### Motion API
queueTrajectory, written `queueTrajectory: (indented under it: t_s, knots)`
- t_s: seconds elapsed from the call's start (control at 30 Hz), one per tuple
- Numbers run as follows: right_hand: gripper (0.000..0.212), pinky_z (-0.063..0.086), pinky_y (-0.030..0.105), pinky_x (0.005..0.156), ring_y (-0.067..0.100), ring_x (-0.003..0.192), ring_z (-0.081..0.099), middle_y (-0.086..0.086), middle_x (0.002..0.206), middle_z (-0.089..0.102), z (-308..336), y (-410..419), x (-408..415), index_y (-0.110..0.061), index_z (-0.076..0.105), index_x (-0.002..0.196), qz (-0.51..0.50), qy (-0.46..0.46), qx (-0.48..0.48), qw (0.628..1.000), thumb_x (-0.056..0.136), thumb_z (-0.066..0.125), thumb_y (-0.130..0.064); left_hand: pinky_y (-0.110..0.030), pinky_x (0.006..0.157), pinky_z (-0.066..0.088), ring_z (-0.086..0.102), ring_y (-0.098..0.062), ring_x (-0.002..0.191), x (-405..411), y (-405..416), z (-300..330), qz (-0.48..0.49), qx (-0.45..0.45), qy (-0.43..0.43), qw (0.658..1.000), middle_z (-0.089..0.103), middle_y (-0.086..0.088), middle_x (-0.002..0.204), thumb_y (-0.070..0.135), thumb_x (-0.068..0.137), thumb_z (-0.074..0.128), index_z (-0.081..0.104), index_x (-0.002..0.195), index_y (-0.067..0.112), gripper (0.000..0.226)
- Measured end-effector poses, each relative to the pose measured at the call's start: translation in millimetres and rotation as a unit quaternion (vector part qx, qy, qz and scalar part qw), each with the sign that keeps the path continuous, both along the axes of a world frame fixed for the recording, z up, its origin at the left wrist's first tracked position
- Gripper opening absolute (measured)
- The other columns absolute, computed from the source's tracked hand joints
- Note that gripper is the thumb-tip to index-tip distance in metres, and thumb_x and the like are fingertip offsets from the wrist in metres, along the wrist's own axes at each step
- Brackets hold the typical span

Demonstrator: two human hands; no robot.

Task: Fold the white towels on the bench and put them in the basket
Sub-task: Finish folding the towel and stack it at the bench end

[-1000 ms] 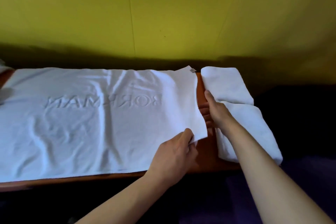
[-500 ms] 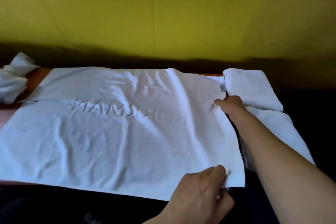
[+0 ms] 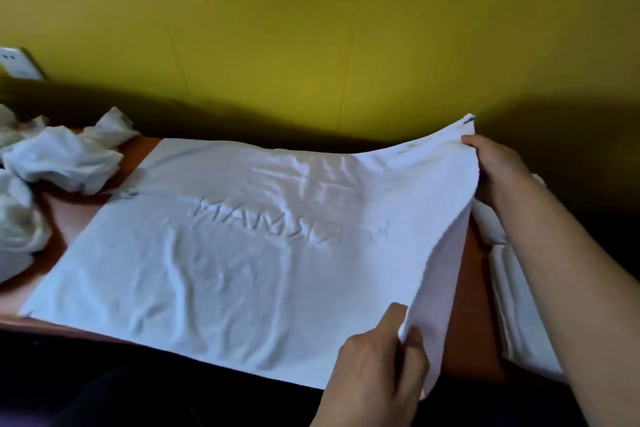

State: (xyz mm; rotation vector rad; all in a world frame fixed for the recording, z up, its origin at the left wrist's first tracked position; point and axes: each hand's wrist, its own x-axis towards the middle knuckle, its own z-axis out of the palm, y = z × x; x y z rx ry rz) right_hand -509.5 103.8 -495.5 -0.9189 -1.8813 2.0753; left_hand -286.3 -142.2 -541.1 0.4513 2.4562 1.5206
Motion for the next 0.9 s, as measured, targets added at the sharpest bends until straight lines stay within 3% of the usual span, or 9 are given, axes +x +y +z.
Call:
queueTrajectory:
  t_s: [0.1,0.2,0.3,0.47,0.57,0.67,0.83,0.9]
  knots:
    - [0.014,0.051,0.024,0.057,0.018,0.066,0.068,0.008,0.084,0.071,6.2,-35.5,-17.3,-0.008,0.068,0.095,0.018,0.008,0.008,1.0,0.091,0.064,-0.021,-0.036,0.071,0.054,0.068,-0.027,0.073,-8.5,-30.1,4.9,0.071,0.03,-0.021,0.997,0.069,-0.005,0.066,0.054,0.078,0.029,0.042,0.101,0.035,0.033]
    - [0.014,0.052,0.031,0.067,0.023,0.08,0.067,0.012,0.101,0.066,6.7,-79.8,-37.1,-0.013,0.064,0.103,0.024,0.025,-0.002,0.999,0.09,0.065,-0.019,-0.035,0.061,0.054,0.068,-0.025,0.058,-20.6,-70.6,14.3,0.127,0.08,-0.031,0.988,0.067,-0.01,0.062,0.048,0.096,0.037,0.044,0.093,0.024,0.025]
    - [0.011,0.053,0.036,0.072,0.024,0.083,0.066,0.013,0.101,0.063,3.9,-128.0,-57.9,-0.019,0.059,0.098,0.037,0.025,-0.008,0.999,0.09,0.066,-0.021,-0.032,0.058,0.054,0.067,-0.021,0.051,-30.8,-114.6,21.8,0.162,0.115,-0.024,0.98,0.068,-0.009,0.064,0.044,0.105,0.037,0.049,0.092,0.017,0.033]
    - [0.011,0.05,0.03,0.061,0.016,0.073,0.059,0.007,0.089,0.057,3.1,-214.3,-92.7,-0.022,0.057,0.085,0.062,0.025,0.011,0.998,0.091,0.066,-0.02,-0.022,0.053,0.049,0.065,-0.023,0.053,-40.6,-189.0,21.8,0.235,0.128,-0.032,0.963,0.066,-0.011,0.062,0.03,0.102,0.046,0.053,0.081,0.003,0.034]
    - [0.007,0.054,0.036,0.072,0.018,0.083,0.062,0.003,0.091,0.06,-1.7,-267.5,-112.3,-0.02,0.059,0.092,0.089,0.036,0.028,0.995,0.092,0.065,-0.022,-0.024,0.053,0.05,0.065,-0.023,0.054,-44.5,-227.8,16.4,0.272,0.134,-0.042,0.952,0.064,-0.014,0.062,0.025,0.101,0.05,0.054,0.076,0.0,0.036]
    - [0.017,0.054,0.04,0.078,0.021,0.084,0.063,0.003,0.089,0.06,-7.1,-321.0,-129.4,-0.014,0.061,0.105,0.115,0.037,0.065,0.991,0.092,0.065,-0.023,-0.024,0.054,0.049,0.065,-0.023,0.053,-48.5,-261.2,11.2,0.308,0.142,-0.039,0.94,0.064,-0.011,0.059,0.027,0.101,0.05,0.053,0.072,0.002,0.038]
    - [0.012,0.048,0.042,0.071,0.027,0.077,0.059,0.004,0.075,0.056,-16.9,-406.3,-152.2,-0.018,0.058,0.075,0.16,0.046,0.1,0.981,0.078,0.063,-0.029,-0.034,0.052,0.055,0.065,-0.022,0.052,-59.3,-312.1,-2.7,0.374,0.141,-0.042,0.916,0.064,-0.009,0.057,0.023,0.099,0.048,0.06,0.073,0.01,0.031]
    - [0.015,0.047,0.04,0.067,0.026,0.075,0.058,0.003,0.072,0.055,-23.9,-435.1,-157.7,-0.018,0.057,0.071,0.175,0.048,0.114,0.977,0.083,0.063,-0.025,-0.032,0.05,0.054,0.064,-0.023,0.05,-62.2,-330.3,-6.6,0.404,0.142,-0.047,0.902,0.064,-0.01,0.057,0.022,0.099,0.048,0.061,0.073,0.01,0.032]
